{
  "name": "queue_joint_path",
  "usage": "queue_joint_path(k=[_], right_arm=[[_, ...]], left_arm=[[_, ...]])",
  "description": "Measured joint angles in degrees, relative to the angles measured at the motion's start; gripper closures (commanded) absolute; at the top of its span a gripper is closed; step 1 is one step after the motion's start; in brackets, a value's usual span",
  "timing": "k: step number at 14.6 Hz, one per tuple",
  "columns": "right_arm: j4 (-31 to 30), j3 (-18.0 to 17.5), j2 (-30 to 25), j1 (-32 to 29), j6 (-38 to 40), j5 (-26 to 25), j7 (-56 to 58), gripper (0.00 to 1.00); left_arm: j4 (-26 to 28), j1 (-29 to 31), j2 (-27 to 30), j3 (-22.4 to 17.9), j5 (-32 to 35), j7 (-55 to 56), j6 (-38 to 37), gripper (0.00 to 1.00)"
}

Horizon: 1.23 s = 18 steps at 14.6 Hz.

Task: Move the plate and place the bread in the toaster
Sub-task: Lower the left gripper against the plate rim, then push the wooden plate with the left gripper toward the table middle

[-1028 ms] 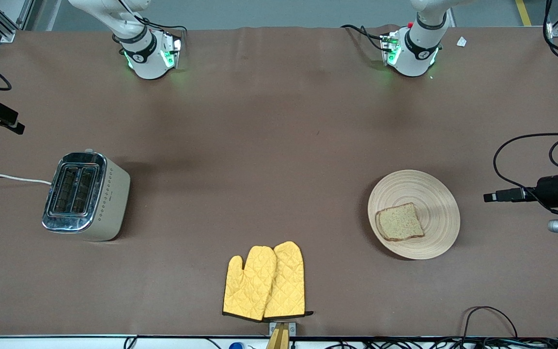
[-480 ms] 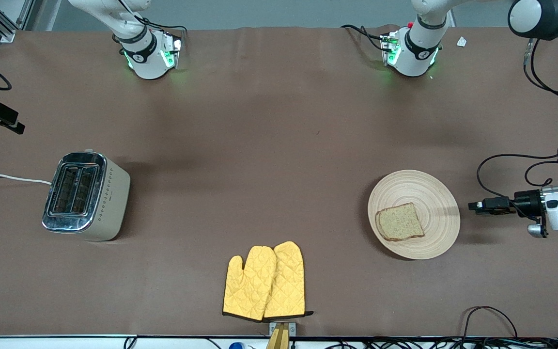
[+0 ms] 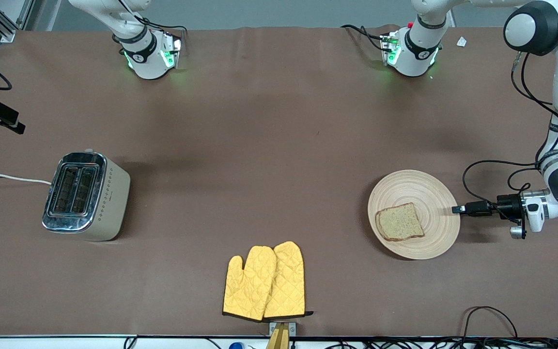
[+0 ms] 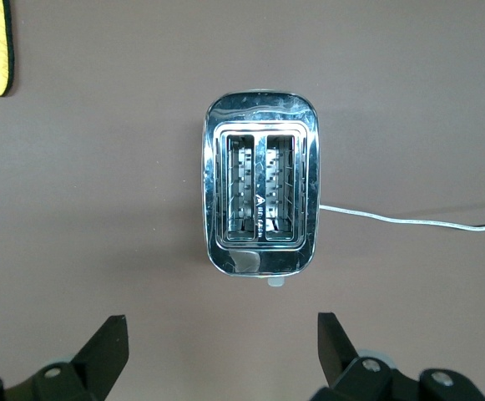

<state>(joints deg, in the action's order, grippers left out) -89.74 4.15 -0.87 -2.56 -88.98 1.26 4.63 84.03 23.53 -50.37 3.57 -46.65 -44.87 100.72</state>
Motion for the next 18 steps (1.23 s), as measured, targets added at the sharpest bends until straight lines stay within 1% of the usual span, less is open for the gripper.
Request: queue_joint_path(k=[1,4,6,8,10,13,15,18], right_arm=[[0.00,0.01,0.00,0.00,0.00,0.00,0.00,0.00],[0.00,-0.02,0.00,0.00,0.00,0.04,0.00,0.00],[0.00,-0.02,0.00,0.00,-0.01,0.05,0.00,0.00],[0.00,-0.02,0.00,0.00,-0.01,0.10,0.01,0.00],[0.00,-0.02,0.00,0.00,-0.02,0.20,0.01,0.00],[0.00,-0.03,0.00,0.00,-0.02,0.27,0.01,0.00],[0.00,-0.03,-0.01,0.00,-0.02,0.29,0.01,0.00],[0.00,-0.03,-0.01,0.00,-0.02,0.30,0.01,0.00]], left_arm=[[-0.01,-0.02,-0.13,0.03,-0.06,-0.21,0.00,0.68],[-0.02,-0.04,-0.63,0.04,-0.22,-1.42,0.00,0.78],[-0.04,-0.04,-0.89,0.03,-0.25,-1.68,0.01,0.86],[-0.06,-0.01,-0.93,0.02,-0.26,-1.71,0.01,0.97],[-0.40,0.16,-0.88,0.16,-0.93,-2.22,-0.66,0.99],[-0.82,0.19,-0.88,1.14,-0.98,-4.85,-0.79,1.00],[-0.85,-0.01,-0.90,3.74,-0.94,-5.42,-0.40,1.00],[-1.49,-0.58,-0.54,9.37,-0.94,-3.60,-0.17,1.00]])
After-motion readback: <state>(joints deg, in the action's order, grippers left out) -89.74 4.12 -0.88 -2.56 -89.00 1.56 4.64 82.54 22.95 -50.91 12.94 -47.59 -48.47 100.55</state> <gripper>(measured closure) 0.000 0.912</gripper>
